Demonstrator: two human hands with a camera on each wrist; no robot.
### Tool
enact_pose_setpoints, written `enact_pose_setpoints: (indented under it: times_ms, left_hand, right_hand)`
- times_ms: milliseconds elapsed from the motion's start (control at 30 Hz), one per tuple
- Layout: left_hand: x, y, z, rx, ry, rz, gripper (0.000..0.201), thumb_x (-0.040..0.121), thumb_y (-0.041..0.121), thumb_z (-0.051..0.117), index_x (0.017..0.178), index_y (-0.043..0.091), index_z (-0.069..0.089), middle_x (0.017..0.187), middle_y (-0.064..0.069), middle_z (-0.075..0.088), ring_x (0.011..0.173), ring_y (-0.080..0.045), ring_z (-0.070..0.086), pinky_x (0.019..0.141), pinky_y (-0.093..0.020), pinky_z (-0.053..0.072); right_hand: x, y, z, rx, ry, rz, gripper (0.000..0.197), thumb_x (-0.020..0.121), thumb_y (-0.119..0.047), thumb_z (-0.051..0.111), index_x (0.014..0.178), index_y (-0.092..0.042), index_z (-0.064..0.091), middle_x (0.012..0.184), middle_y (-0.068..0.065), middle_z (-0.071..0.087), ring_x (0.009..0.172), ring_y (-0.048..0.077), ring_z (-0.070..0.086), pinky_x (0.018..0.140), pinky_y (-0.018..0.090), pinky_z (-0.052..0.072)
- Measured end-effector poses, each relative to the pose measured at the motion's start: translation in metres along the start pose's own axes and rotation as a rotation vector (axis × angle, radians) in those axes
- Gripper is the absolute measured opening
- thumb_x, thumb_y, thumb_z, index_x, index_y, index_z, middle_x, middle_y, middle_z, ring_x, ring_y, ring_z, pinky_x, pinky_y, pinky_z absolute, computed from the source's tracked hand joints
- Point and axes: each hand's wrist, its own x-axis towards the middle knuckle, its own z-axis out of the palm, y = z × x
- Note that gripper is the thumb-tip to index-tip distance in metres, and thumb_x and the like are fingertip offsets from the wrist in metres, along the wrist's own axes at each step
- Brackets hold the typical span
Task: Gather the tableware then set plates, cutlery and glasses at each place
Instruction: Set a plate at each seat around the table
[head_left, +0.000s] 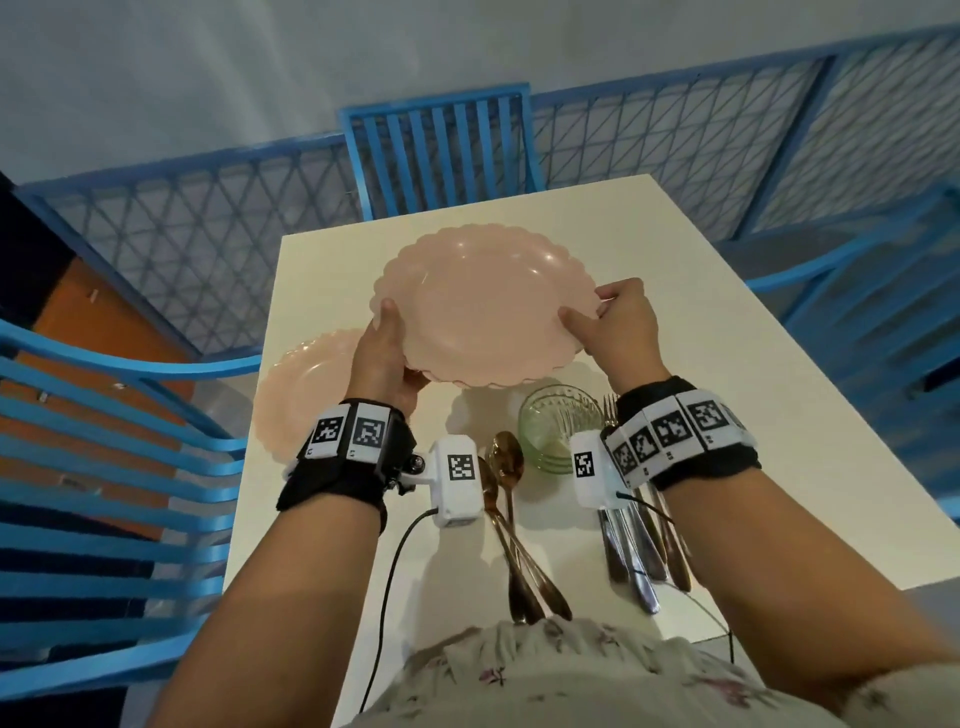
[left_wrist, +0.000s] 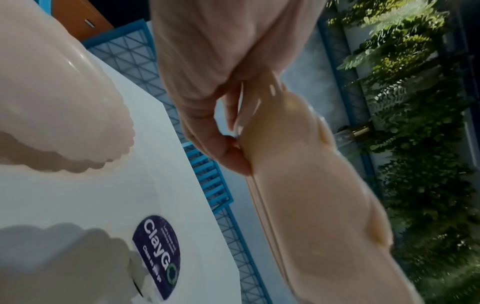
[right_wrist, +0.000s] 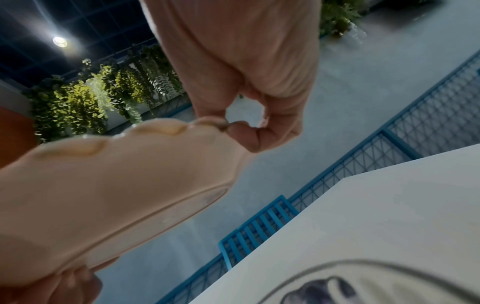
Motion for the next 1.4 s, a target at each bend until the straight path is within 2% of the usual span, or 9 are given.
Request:
enact_pose_setpoints:
  times_ms: [167,300,367,533,700,867,1067,1233,1400]
  left_hand:
    - [0.007,-0.003,0.016,-0.012,0.051,-0.048,0.045,0.096,0.053,0.032,0.117,0.018,0.051,0.091,-0.004,0.064,0.076,-0.023,0.059,0.068,-0.037,0.045]
    - [0.014,-0.003,0.025,-0.013,0.064,-0.066,0.046,0.096,0.055,0.024,0.089,0.025,0.058,0.084,-0.001,0.066,0.076,-0.021,0.060,0.077,-0.038,0.047]
    - [0.017,-0.003,0.032,0.012,0.069,-0.059,0.047,0.098,0.052,0.023,0.090,0.022,0.059,0.082,0.000,0.066,0.076,-0.019,0.062,0.075,-0.035,0.051]
    - [0.026,-0.010,0.048,0.027,0.047,-0.043,0.041,0.102,0.036,0.030,0.134,0.014,0.044,0.103,-0.004,0.061,0.092,-0.025,0.060,0.069,-0.036,0.053]
    - [0.040,-0.017,0.059,0.061,0.041,-0.050,0.036,0.102,0.033,0.031,0.133,0.019,0.044,0.092,0.002,0.059,0.084,-0.021,0.057,0.065,-0.035,0.052]
    - [0.052,-0.020,0.065,0.109,0.050,-0.068,0.039,0.101,0.033,0.033,0.136,0.018,0.041,0.114,-0.005,0.055,0.094,-0.025,0.057,0.061,-0.034,0.050]
    - [0.060,-0.024,0.068,0.131,0.054,-0.105,0.041,0.101,0.034,0.035,0.138,0.018,0.040,0.119,-0.006,0.054,0.102,-0.028,0.054,0.061,-0.035,0.050]
    - [0.063,-0.027,0.069,0.141,0.051,-0.099,0.040,0.101,0.032,0.034,0.137,0.017,0.041,0.115,-0.005,0.054,0.090,-0.023,0.057,0.062,-0.034,0.050]
    - [0.064,-0.028,0.066,0.143,0.026,-0.091,0.041,0.101,0.033,0.033,0.138,0.017,0.039,0.119,-0.006,0.054,0.102,-0.028,0.055,0.063,-0.035,0.050]
  right_hand:
    - [0.011,0.003,-0.019,-0.036,-0.091,0.080,0.027,0.083,-0.029,0.068,0.089,-0.004,0.058,0.081,0.010,0.052,0.071,0.023,0.051,0.067,0.035,0.045]
    - [0.018,0.010,-0.032,0.199,-0.116,0.176,0.030,0.091,-0.024,0.058,0.065,-0.011,0.051,0.056,0.004,0.045,0.042,0.010,0.045,0.044,0.019,0.042]
    - [0.025,0.015,-0.038,0.272,-0.076,0.213,0.029,0.094,-0.023,0.053,0.068,-0.012,0.048,0.057,0.003,0.045,0.033,0.002,0.044,0.038,0.016,0.042]
    - [0.043,0.042,-0.055,0.454,0.149,0.329,0.011,0.097,-0.017,0.046,0.098,-0.007,0.043,0.069,0.004,0.048,0.041,0.009,0.045,0.037,0.017,0.043]
    - [0.059,0.084,-0.070,0.534,0.382,0.436,0.017,0.095,-0.008,0.038,0.109,-0.002,0.047,0.081,0.011,0.053,0.033,0.008,0.049,0.036,0.016,0.043]
    - [0.066,0.123,-0.073,0.538,0.518,0.552,0.017,0.097,-0.005,0.032,0.112,-0.004,0.040,0.079,0.010,0.054,0.024,0.003,0.049,0.032,0.016,0.042]
    - [0.076,0.156,-0.069,0.652,0.439,0.795,0.040,0.103,-0.017,0.024,0.134,0.007,0.033,0.028,-0.002,0.051,0.021,0.003,0.048,0.030,0.013,0.039]
    - [0.074,0.180,-0.076,0.585,0.412,0.713,0.041,0.101,-0.010,0.029,0.138,0.008,0.029,0.093,0.015,0.053,0.030,-0.001,0.055,0.035,0.011,0.046]
    - [0.079,0.184,-0.071,0.526,0.472,0.747,0.040,0.102,-0.014,0.029,0.136,0.007,0.031,0.091,0.016,0.055,0.025,0.000,0.051,0.031,0.012,0.043]
